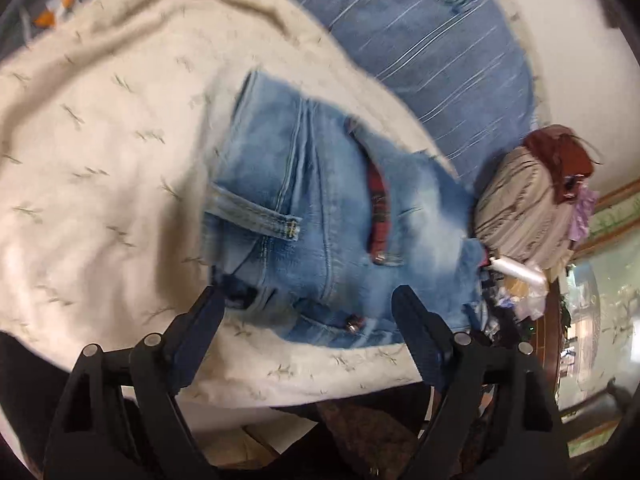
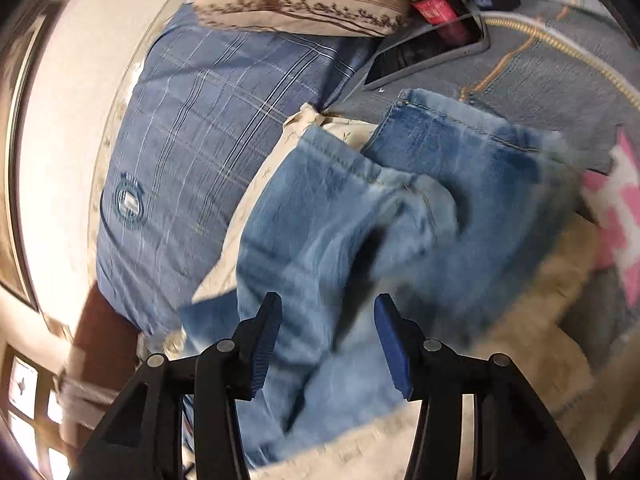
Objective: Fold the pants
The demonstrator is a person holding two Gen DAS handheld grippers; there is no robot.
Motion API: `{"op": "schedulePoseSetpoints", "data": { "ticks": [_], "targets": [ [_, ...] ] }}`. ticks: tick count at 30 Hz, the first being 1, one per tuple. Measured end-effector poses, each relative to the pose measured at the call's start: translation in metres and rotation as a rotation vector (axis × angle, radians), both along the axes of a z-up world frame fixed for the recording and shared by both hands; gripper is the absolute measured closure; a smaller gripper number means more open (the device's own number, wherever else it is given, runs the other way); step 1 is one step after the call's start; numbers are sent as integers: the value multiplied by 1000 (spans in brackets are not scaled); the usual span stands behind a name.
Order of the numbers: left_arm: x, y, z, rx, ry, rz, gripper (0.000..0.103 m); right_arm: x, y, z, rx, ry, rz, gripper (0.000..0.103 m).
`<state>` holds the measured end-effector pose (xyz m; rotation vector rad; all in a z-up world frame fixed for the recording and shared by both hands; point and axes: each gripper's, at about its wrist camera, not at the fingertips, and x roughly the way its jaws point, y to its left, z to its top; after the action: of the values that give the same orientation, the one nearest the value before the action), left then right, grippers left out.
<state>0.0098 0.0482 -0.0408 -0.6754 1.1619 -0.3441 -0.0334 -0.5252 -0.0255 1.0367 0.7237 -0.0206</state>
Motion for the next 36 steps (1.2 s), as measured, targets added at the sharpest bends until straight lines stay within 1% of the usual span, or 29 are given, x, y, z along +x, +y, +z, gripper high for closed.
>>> {"op": "schedulePoseSetpoints", "data": {
  "ticks": [1,2,3,4,6,7,8,9,10,12,13,14,15,16,17,19,21,22,23,24,26,27,28,29,30,31,32,34,36],
  "targets": [
    [8,-5,-6,14,25,2,19,11,-2,-2,3,-1,-9,54],
    [14,-8,-9,29,41,4,32,14,-8,-4,2,4,-5,58],
    [25,-13,-10,48,58,3,43,23,-10,2,-9,6,10,91],
    [29,-14,-7,60,70,7,58,26,-15,16,-25,-23,16,100],
    [26,-9,8,30,44,16,63,13,-27,47,-59,-141,3,100],
    [22,-8,15,28,24,11,72,4,-32,60,-99,-181,-2,100],
    [16,-7,23,26,-1,-6,77,-12,-40,73,-160,-210,-24,100],
    [7,-7,28,18,-18,-37,78,-24,-47,74,-188,-201,-41,100],
    [0,-7,27,29,-18,-49,78,-31,-55,64,-203,-158,-54,100],
    [-8,-13,7,76,27,-93,78,-38,-67,31,-207,-15,-75,99],
    [-9,-16,-6,102,68,-109,78,-41,-71,4,-168,75,-72,99],
    [-10,-18,-21,116,120,-122,82,-43,-73,-11,-143,117,-77,99],
    [-11,-18,-34,95,164,-132,84,-49,-75,-29,-103,155,-94,98],
    [-13,-18,-40,82,192,-140,84,-57,-76,-37,-57,138,-118,96],
    [-16,-16,-40,83,188,-144,83,-64,-78,-36,-29,116,-147,94],
    [-23,-11,-23,99,131,-187,81,-74,-83,-26,-45,119,-202,76],
    [-40,-1,4,113,34,-242,80,-88,-90,2,-141,110,-290,75],
    [-44,2,13,109,3,-255,77,-91,-91,11,-172,92,-304,75],
    [-48,10,24,103,-31,-254,72,-89,-86,29,-225,49,-300,75],
    [-48,26,36,105,-67,-221,68,-83,-80,42,-261,18,-268,74],
    [-31,42,50,123,-109,-137,34,-48,-52,67,-319,-29,-128,63],
    [-17,50,55,152,-127,-74,29,-22,-28,75,-342,-48,-21,52],
    [-7,52,56,164,-130,-40,26,-4,-12,79,-351,-61,41,46],
    [4,53,55,162,-126,-20,26,29,21,82,-361,-81,160,46],
    [22,53,50,143,-95,-3,26,57,48,81,-366,-80,255,44],
    [32,46,45,119,-71,3,26,67,69,80,-370,-76,313,44],
    [42,39,39,95,-48,5,26,99,104,75,-381,-61,394,44],
    [60,26,26,68,0,6,26,134,147,64,-399,-34,501,45],
    [66,6,12,56,37,3,26,173,195,50,-463,18,593,45]
  ]
}}
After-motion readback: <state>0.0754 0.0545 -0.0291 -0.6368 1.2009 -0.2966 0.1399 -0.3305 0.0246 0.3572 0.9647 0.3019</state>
